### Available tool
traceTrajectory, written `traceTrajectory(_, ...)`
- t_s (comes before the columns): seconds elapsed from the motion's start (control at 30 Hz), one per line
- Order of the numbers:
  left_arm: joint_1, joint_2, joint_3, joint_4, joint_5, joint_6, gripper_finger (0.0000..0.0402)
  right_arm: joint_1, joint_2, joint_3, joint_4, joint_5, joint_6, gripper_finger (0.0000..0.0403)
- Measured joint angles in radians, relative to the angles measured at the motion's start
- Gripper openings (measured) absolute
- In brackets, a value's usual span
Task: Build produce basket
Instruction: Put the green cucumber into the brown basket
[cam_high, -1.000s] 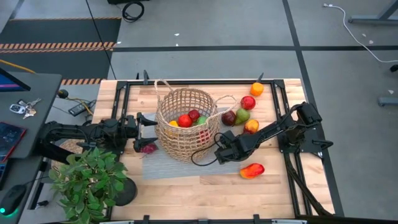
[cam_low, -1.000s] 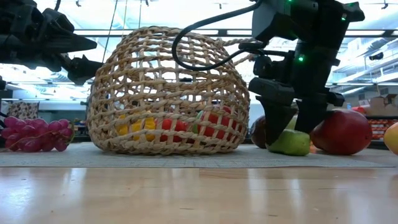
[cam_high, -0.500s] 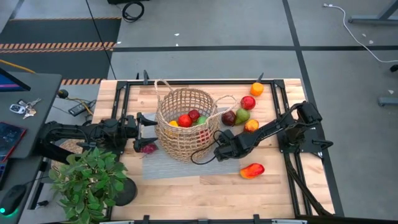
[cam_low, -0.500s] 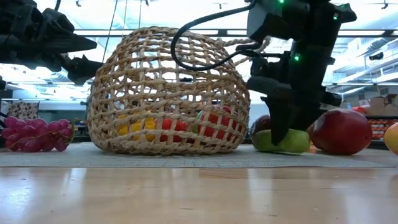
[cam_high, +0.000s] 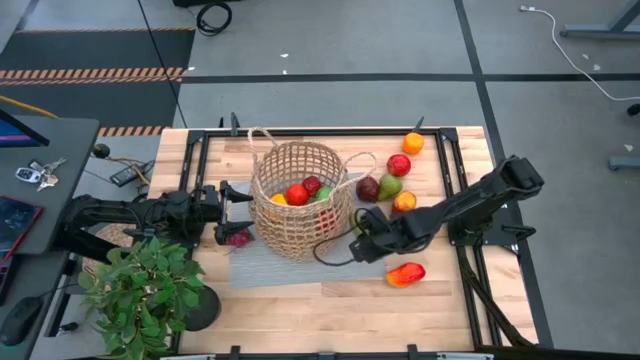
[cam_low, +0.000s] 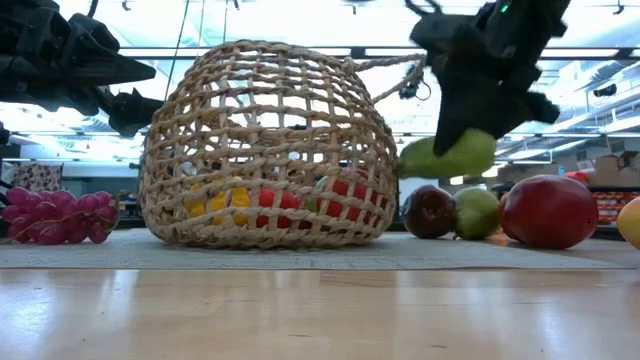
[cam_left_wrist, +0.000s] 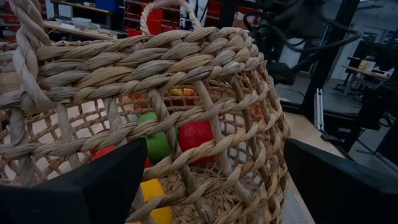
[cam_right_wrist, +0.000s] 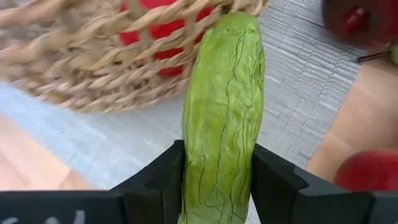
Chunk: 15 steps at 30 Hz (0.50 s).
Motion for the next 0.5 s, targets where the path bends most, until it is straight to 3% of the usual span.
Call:
traceTrajectory(0.23,0.000,0.000,0.000,0.001,0.000,0.000,0.0386,0.062,0.033,0.000,0.033,0.029,0.037,0.0161)
traceTrajectory(0.5,0.000,0.000,0.000,0.001,0.000,0.000,0.0386,0.074,0.043,0.000,0.074,-0.019,0.082,0.0161)
